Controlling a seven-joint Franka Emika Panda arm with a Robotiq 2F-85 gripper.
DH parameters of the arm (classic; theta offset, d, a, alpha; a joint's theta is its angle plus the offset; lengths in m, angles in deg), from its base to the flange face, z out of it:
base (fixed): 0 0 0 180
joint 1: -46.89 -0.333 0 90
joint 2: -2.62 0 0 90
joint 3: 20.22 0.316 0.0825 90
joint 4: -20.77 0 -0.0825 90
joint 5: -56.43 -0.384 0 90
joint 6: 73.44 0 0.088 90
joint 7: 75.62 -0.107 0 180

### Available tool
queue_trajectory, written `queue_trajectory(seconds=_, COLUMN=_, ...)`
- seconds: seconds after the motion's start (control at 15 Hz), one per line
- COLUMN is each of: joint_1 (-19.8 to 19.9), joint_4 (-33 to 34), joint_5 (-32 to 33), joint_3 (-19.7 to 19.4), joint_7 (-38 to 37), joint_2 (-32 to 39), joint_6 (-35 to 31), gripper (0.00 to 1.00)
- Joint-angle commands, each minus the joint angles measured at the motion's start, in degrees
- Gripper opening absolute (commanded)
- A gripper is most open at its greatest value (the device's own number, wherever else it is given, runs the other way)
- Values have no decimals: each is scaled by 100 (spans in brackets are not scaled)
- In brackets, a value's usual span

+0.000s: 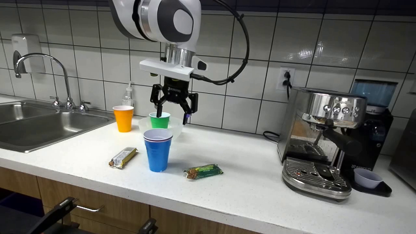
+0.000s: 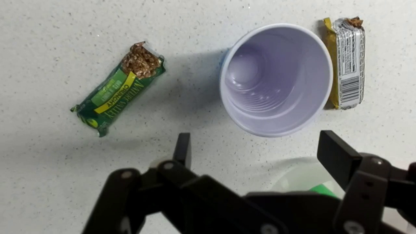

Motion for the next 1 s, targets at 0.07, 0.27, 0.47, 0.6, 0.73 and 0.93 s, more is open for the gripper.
queue_trajectory(seconds=0.07, joint_1=-14, joint_4=455, joint_5=64, joint_3=194, joint_7=-400, joint_2=399, joint_6=-208, gripper=100)
queue_trajectory(seconds=0.27, joint_1=-51, joint_4=700, joint_5=102, joint_3=288, joint_7=-588, joint_2=663, joint_6=-339, gripper=100)
queue_trajectory(seconds=0.47, joint_1=-87, joint_4=921, joint_5=147, joint_3=353, joint_7=-771, joint_2=913, joint_6=-478, gripper=100)
queue_trajectory(seconds=0.6, joint_1=-95, joint_4=1056, joint_5=141, joint_3=384, joint_7=-830, joint_2=1046, joint_6=-505, gripper=100)
queue_trajectory(seconds=0.73, joint_1=-35, joint_4=880, joint_5=51, joint_3=415, joint_7=-642, joint_2=929, joint_6=-494, gripper=100)
queue_trajectory(seconds=0.93, joint_1=-35, joint_4=965, joint_5=54, joint_3=422, joint_7=-658, joint_2=1016, joint_6=-499, gripper=100)
